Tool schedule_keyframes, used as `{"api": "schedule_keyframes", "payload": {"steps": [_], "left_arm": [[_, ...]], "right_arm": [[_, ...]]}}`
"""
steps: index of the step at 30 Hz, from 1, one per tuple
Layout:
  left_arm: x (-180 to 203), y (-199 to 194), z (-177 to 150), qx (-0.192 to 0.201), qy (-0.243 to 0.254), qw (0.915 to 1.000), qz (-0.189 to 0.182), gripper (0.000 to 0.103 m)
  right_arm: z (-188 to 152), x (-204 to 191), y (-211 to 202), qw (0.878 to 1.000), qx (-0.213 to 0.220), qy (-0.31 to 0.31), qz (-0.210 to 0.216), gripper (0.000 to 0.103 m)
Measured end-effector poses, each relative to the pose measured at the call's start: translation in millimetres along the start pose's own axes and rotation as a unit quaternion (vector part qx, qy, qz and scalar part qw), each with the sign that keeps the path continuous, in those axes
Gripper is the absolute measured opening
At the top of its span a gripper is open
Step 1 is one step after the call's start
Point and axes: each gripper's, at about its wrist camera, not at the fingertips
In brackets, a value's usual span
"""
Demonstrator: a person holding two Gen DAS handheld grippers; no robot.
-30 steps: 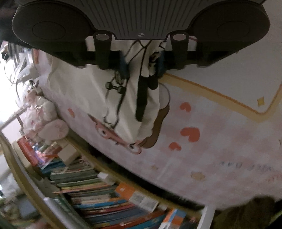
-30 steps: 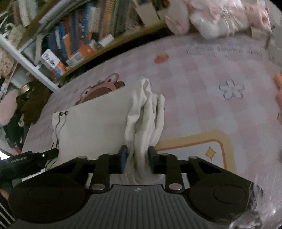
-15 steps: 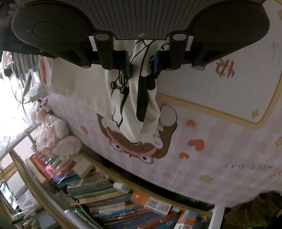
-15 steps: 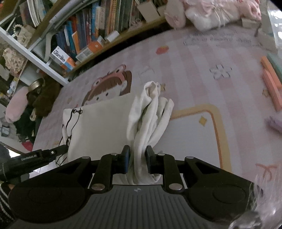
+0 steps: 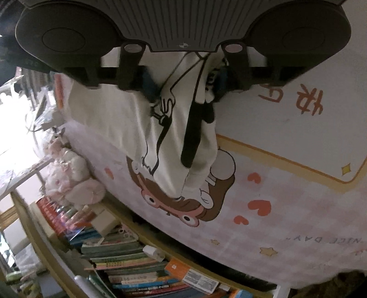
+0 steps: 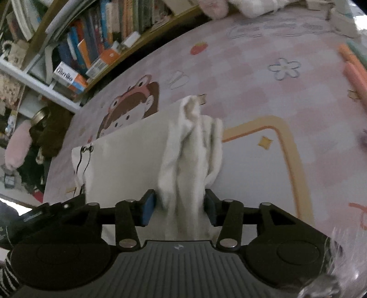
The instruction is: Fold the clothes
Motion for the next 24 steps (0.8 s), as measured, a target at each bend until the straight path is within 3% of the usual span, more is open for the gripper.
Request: {"api": "schedule_keyframes", "payload": {"steps": [2, 4, 6, 9, 13, 15, 19, 22, 24], "left_arm": [[8.6, -9.3, -1.7, 0.013, 0.017, 0.9998, 0.002, 0.022], [17.7, -18.7, -4.2, 0.024, 0.039, 0.9989, 0.003, 0.022], [16.3, -18.1, -6.2, 0.014, 0.042, 0.9990, -0.001, 0.022], [7.1, -13.9, -6.2, -0.001, 0.020, 0.9997, -0.014, 0.024], [-5.3, -8.4, -4.3, -0.015, -0.012, 0.9993, -0.030, 0.031], [-9.0, -5.6, -4.4, -0.022, -0.019, 0.9991, -0.032, 0.039], [-16.0, 0.8, -5.9, -0.026, -0.044, 0.9975, -0.048, 0.045], [-19.2, 3.4, -6.5, -0.022, -0.058, 0.9962, -0.061, 0.044], [-20.4, 5.1, -6.2, -0.020, -0.064, 0.9956, -0.066, 0.039]], "right_arm": [[-1.9, -11.6, -5.0, 0.999, 0.013, -0.034, -0.007, 0.022], [-6.1, -21.8, -16.1, 0.997, 0.033, -0.069, -0.006, 0.019], [-9.6, -26.0, -23.6, 0.995, 0.043, -0.085, -0.006, 0.019], [-8.8, -14.4, -20.3, 0.998, 0.024, -0.049, -0.007, 0.020], [-9.1, -3.3, -19.8, 1.000, 0.018, -0.016, -0.012, 0.032], [-9.6, -0.9, -19.7, 1.000, 0.016, -0.012, -0.017, 0.037], [-10.2, 2.7, -16.0, 1.000, 0.007, -0.004, -0.021, 0.041], [-10.2, 4.0, -15.1, 1.000, 0.008, -0.005, -0.014, 0.041], [-9.7, 4.3, -12.2, 1.000, 0.003, -0.011, -0.007, 0.032]]}}
Point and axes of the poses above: each gripper's, at about its wrist camera, not at the fingertips, and y roughly the way its jaws point, x to its right, z to its top, and after that the axes turned 4 degrees about z, right-handed
